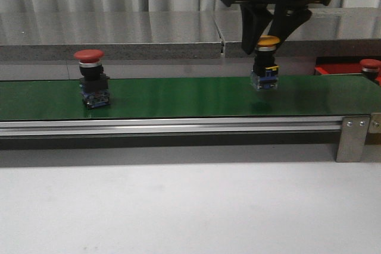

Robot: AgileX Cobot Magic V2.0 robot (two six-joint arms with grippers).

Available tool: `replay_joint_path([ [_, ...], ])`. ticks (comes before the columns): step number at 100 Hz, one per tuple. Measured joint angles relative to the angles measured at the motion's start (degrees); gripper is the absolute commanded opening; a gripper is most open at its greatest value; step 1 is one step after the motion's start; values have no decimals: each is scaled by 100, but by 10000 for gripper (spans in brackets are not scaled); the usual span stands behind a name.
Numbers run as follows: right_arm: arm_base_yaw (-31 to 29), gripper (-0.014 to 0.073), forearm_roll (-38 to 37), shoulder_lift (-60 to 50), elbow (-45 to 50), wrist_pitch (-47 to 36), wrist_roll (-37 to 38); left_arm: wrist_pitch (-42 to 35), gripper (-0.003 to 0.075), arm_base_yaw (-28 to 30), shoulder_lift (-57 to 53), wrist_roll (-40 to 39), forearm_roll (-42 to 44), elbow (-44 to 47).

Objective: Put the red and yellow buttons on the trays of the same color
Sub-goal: 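Lower the right gripper onto the yellow button and close it, then carry the yellow button into the yellow tray and open the right gripper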

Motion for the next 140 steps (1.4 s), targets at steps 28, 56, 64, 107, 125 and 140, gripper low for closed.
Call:
replay_joint_path([
  [28, -594, 192, 0, -1257, 1409, -375, 196, 10, -19, 0, 0, 0, 0, 0],
  [56, -1655, 192, 0, -2387, 2528, -459, 196, 10, -19, 0, 0, 0, 0, 0],
  [64, -1945, 192, -9, -2589, 2763, -505, 196, 10, -19, 0, 0, 0, 0, 0],
  [107, -3082, 192, -9, -2752, 3740, -925, 196, 10, -19, 0, 0, 0, 0, 0],
  [125, -3189, 192, -9, -2752, 4123, -1445, 196, 10, -19, 0, 0, 0, 0, 0],
  [140, -3189, 192, -9, -2752, 4458, -1931, 196, 10, -19, 0, 0, 0, 0, 0],
])
